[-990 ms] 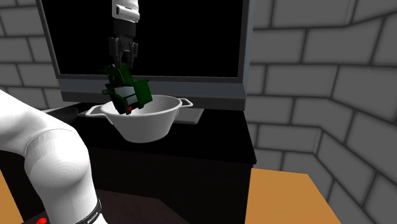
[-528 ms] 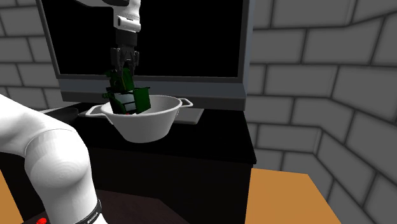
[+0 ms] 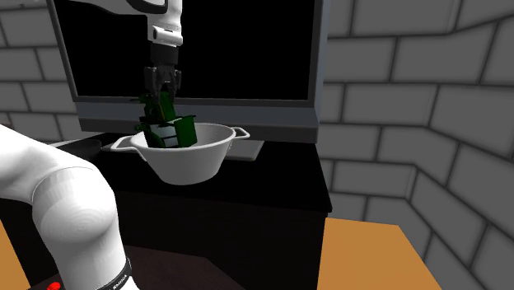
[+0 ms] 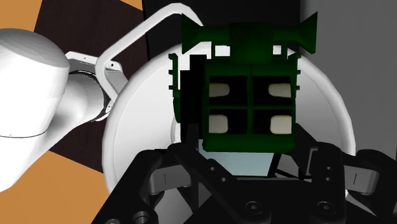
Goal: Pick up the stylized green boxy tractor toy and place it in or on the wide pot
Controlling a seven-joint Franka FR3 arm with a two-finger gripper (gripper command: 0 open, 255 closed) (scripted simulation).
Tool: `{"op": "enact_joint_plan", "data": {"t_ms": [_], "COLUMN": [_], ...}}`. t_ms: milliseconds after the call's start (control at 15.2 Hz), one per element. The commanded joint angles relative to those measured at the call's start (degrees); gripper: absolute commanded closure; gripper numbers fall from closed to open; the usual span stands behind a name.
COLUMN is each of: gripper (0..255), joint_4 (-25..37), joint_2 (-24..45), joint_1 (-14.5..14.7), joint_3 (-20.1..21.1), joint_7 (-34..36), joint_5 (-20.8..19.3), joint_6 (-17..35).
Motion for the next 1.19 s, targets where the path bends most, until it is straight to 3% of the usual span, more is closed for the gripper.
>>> {"op": "enact_joint_plan", "data": {"t_ms": [0, 66, 132, 462, 726, 1122], "gripper": [255, 255, 0, 0, 0, 0], "joint_4": [-0.4, -0.4, -0.4, -0.4, 9.3, 9.3], "joint_2": [0.3, 0.4, 0.3, 0.4, 4.1, 4.1], "joint_1": [0.3, 0.4, 0.4, 0.4, -0.3, -0.3], "joint_3": [0.4, 0.3, 0.3, 0.3, -1.0, -1.0], "joint_7": [0.1, 0.1, 0.2, 0.1, 0.9, 0.9], "joint_5": [0.6, 0.5, 0.5, 0.5, -0.7, -0.7], "joint_6": [0.1, 0.1, 0.0, 0.1, -6.0, -6.0]}}
